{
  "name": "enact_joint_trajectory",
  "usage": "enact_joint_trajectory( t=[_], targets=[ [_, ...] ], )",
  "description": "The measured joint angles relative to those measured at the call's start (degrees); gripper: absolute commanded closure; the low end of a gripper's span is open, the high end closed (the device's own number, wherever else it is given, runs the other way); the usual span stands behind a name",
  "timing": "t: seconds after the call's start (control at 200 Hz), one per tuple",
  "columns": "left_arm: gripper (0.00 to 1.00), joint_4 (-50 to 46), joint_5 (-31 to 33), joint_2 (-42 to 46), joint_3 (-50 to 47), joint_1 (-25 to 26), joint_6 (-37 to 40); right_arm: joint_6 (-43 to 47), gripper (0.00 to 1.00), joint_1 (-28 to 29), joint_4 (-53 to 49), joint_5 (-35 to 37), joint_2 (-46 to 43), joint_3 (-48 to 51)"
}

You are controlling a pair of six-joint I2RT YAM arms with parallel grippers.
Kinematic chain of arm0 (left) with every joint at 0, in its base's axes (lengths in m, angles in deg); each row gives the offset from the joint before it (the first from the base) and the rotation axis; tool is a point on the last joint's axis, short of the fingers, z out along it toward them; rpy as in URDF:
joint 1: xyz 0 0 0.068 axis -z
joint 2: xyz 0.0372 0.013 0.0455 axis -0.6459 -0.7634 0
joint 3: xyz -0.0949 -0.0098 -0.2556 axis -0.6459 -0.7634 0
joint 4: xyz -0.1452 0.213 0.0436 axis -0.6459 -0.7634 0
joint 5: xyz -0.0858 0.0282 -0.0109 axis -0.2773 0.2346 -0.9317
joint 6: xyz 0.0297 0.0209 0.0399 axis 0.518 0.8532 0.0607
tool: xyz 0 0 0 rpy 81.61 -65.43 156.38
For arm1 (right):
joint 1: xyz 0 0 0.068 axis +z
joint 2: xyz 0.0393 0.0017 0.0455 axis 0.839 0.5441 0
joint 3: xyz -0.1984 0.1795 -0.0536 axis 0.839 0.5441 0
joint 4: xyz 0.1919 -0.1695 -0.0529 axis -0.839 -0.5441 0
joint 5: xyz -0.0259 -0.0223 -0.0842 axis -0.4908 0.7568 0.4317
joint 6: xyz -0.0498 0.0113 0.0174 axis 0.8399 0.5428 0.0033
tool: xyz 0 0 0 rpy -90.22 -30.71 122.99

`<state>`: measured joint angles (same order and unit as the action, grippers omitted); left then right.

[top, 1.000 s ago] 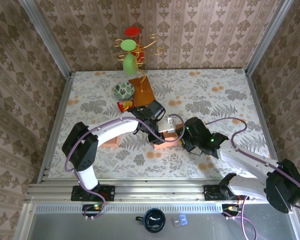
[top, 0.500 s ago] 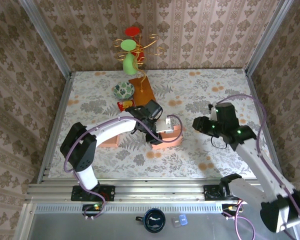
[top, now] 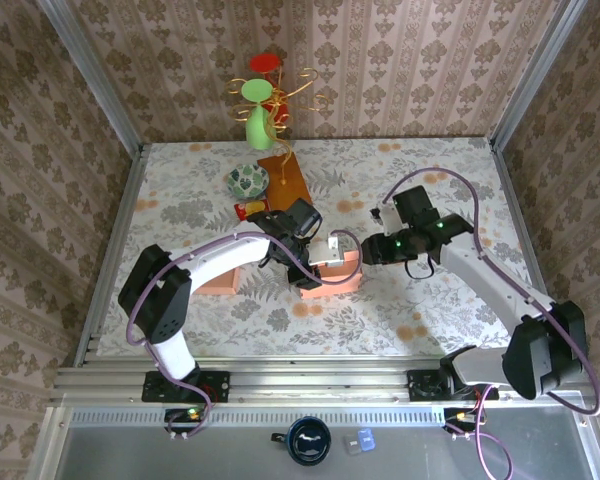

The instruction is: Fold the paper box

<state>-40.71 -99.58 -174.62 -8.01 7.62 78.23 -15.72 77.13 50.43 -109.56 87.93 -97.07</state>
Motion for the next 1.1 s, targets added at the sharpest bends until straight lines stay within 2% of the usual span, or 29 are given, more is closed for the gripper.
enact_joint_trajectory(
  t=[0.515, 0.8, 1.095],
  targets=[
    [0.58, -0.04, -0.07, 0.0, 0.0, 0.0, -0.02, 3.63, 0.8, 3.56, -2.29, 3.08, 6.36, -3.93],
    [0.58, -0.04, -0.07, 0.0, 0.0, 0.0, -0.02, 4.24, 0.81, 4.61, -3.21, 6.36, 6.56, -4.83],
    [0.58, -0.02, -0.09, 0.0, 0.0, 0.0, -0.02, 4.24, 0.88, 5.09, -3.21, 7.58, 6.56, -4.94]
  ],
)
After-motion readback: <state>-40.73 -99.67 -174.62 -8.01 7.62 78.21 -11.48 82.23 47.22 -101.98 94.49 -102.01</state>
